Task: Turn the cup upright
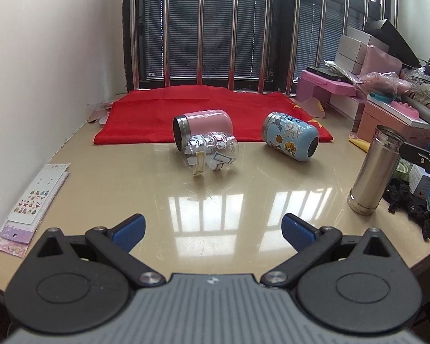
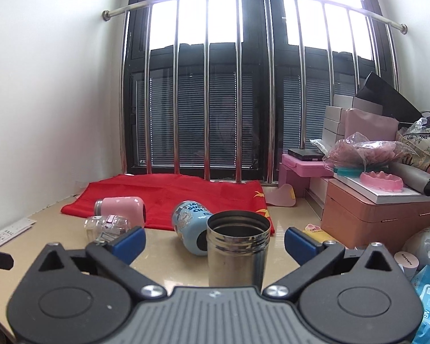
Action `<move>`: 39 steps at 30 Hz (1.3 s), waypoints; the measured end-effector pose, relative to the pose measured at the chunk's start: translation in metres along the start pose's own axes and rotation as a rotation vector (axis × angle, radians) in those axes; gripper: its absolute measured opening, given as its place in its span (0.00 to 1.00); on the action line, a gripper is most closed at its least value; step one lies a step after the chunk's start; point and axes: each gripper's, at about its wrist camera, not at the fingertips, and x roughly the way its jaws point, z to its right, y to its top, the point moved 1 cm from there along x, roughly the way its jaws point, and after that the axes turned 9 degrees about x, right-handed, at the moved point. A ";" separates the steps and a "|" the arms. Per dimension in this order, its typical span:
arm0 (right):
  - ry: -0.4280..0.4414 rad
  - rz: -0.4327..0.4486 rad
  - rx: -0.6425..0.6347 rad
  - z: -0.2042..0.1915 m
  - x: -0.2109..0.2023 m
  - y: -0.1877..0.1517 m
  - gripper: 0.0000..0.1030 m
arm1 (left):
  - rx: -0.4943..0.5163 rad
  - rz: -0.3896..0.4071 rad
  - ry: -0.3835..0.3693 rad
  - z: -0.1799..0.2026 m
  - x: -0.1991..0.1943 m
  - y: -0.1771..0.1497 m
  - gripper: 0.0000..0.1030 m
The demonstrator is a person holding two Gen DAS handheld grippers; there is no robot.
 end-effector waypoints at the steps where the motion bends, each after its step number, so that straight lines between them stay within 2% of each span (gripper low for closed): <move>1: 0.005 -0.005 0.000 -0.006 -0.010 -0.001 1.00 | -0.005 0.026 0.000 0.002 -0.009 -0.002 1.00; 9: 0.056 0.000 0.032 -0.050 -0.099 -0.025 1.00 | 0.015 0.198 -0.002 0.018 -0.086 -0.034 1.00; 15: 0.073 0.011 0.033 -0.064 -0.152 -0.050 1.00 | -0.011 0.302 0.027 0.028 -0.135 -0.066 1.00; 21: 0.065 0.026 0.064 -0.063 -0.176 -0.060 1.00 | -0.023 0.323 0.039 0.032 -0.155 -0.089 1.00; 24: 0.063 0.052 0.073 -0.061 -0.180 -0.060 1.00 | -0.023 0.335 0.044 0.032 -0.157 -0.090 1.00; 39: 0.071 0.056 0.064 -0.063 -0.183 -0.063 1.00 | -0.016 0.331 0.034 0.030 -0.154 -0.093 1.00</move>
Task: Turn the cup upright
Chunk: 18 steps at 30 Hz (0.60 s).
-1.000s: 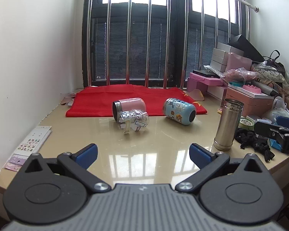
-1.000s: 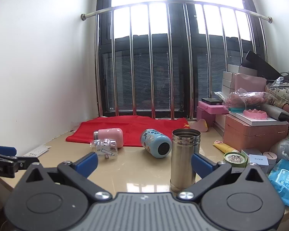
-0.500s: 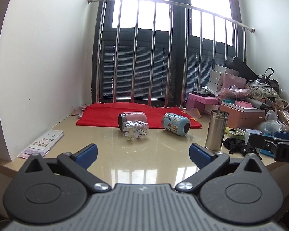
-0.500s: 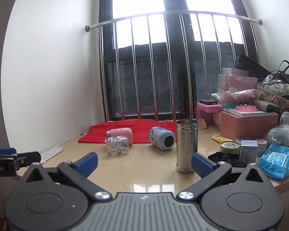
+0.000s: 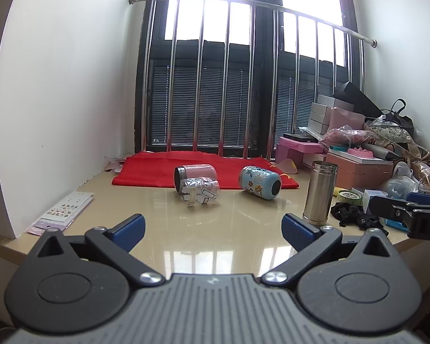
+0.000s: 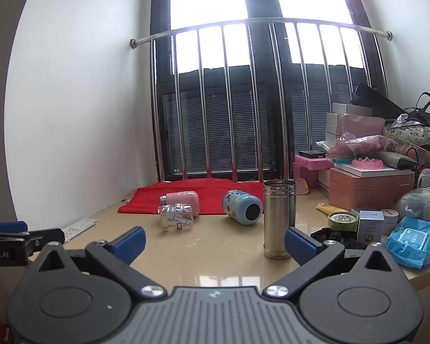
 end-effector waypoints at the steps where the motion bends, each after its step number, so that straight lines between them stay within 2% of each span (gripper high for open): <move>1: 0.000 0.000 0.000 0.000 0.000 0.000 1.00 | 0.000 -0.001 0.000 -0.001 0.000 0.000 1.00; 18: 0.004 0.002 -0.016 -0.001 -0.001 -0.001 1.00 | -0.002 0.002 0.003 0.000 -0.001 -0.003 1.00</move>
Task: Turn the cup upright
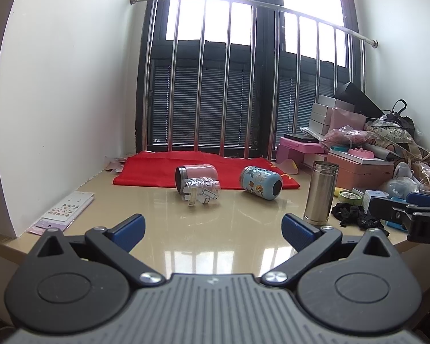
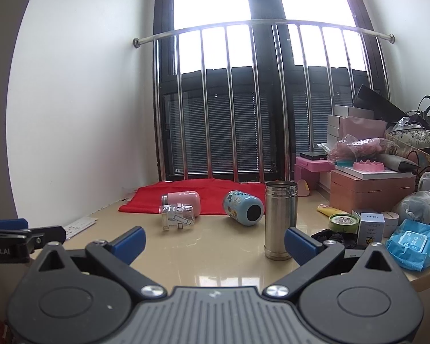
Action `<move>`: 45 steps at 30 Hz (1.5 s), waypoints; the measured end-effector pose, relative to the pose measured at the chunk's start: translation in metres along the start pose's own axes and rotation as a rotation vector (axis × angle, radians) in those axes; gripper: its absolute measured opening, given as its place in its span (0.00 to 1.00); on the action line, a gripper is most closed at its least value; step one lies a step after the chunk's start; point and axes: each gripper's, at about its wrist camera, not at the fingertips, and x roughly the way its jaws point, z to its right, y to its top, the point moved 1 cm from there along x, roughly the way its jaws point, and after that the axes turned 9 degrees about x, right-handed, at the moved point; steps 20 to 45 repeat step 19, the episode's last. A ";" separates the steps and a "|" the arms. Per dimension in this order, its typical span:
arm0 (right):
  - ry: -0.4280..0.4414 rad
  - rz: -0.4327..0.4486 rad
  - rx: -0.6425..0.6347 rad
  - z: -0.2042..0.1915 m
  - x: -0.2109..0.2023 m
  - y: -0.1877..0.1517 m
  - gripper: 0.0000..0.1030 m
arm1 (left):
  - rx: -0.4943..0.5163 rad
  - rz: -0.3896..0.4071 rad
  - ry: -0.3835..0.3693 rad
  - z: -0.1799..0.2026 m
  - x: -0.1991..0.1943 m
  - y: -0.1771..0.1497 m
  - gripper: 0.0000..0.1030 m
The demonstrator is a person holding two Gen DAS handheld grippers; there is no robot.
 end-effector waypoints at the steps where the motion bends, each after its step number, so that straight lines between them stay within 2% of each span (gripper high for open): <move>1: 0.001 0.000 -0.001 0.000 0.000 0.000 1.00 | -0.001 0.000 0.001 0.000 0.000 0.000 1.00; 45: 0.004 -0.002 -0.009 -0.001 -0.001 0.000 1.00 | -0.004 -0.004 0.009 0.001 -0.003 0.002 1.00</move>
